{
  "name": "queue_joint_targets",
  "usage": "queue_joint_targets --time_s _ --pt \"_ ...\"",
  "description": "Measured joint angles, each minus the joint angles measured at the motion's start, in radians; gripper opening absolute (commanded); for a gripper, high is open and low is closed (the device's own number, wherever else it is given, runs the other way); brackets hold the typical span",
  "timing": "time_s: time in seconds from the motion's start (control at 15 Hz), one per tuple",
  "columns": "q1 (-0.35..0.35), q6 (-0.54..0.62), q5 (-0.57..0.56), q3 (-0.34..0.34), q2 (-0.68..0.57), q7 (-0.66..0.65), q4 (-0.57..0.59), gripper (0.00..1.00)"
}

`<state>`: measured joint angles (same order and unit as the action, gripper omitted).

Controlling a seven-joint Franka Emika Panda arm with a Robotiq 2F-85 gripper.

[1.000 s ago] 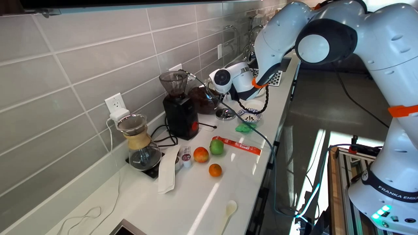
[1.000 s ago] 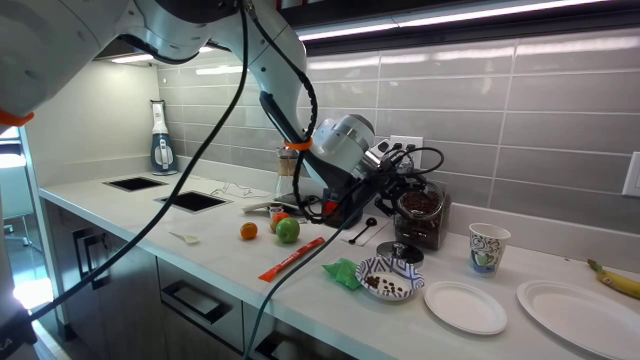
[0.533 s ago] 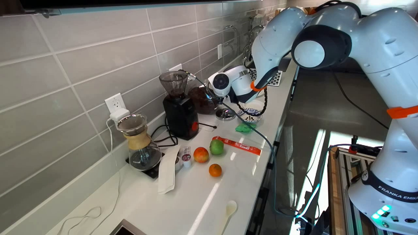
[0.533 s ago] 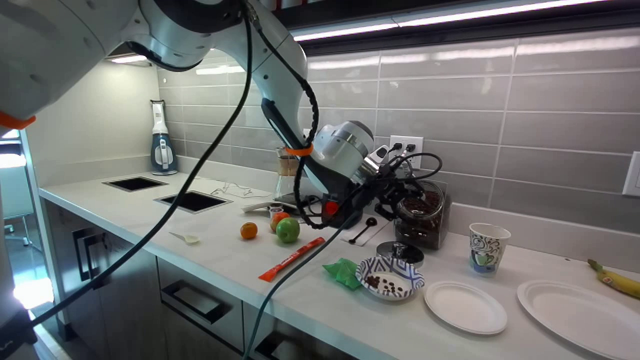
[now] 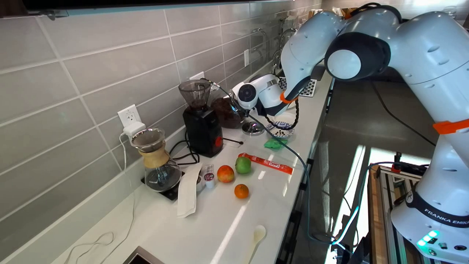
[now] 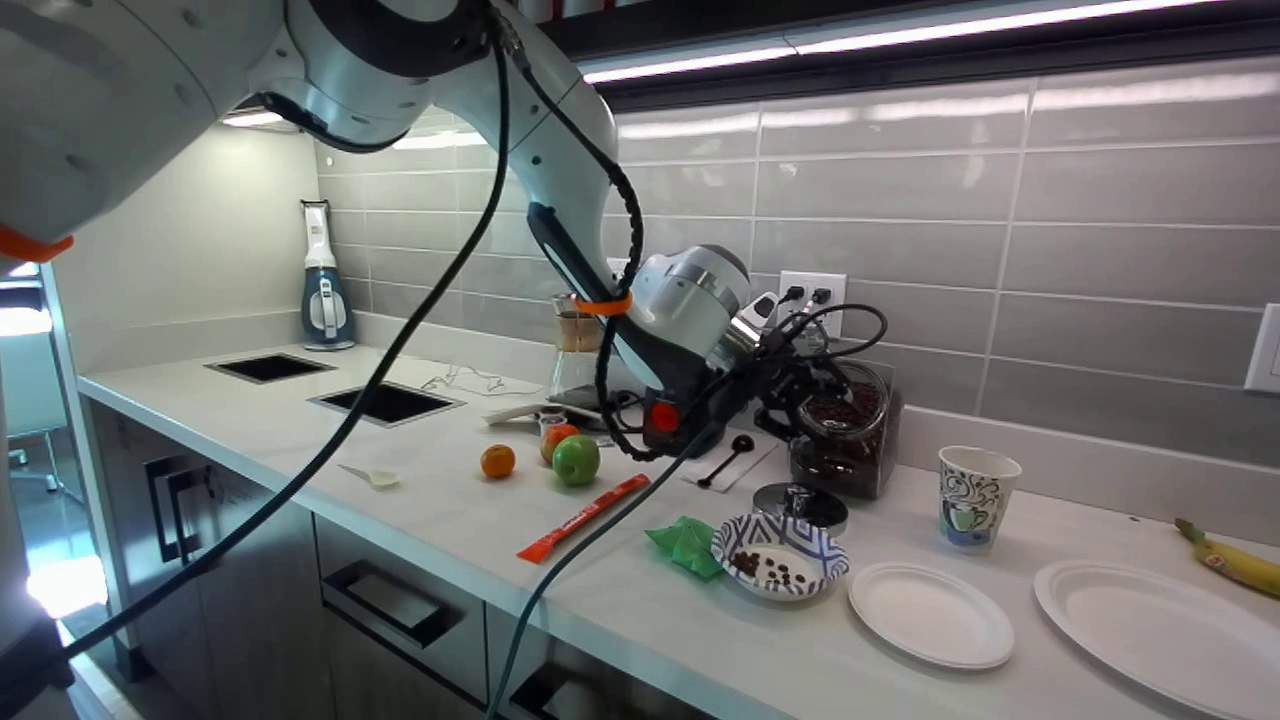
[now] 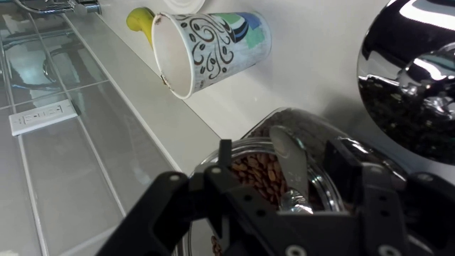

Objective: Use the silver spoon to get some coffee beans from the container and put them on the small white plate.

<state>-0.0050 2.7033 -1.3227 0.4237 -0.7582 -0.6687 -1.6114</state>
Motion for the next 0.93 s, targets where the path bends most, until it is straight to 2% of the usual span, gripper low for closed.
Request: queue_joint_targets --time_s 0.4,0.8,0.93 --pt "0.009 -0.002 -0.030 0.013 -0.012 -0.004 0.003 0.60" --pt "0.028 -0.026 -0.044 0.031 -0.018 -0.005 0.003 0.65" --pt "0.017 -0.074 -0.078 0.006 -0.017 -0.011 0.008 0.65"
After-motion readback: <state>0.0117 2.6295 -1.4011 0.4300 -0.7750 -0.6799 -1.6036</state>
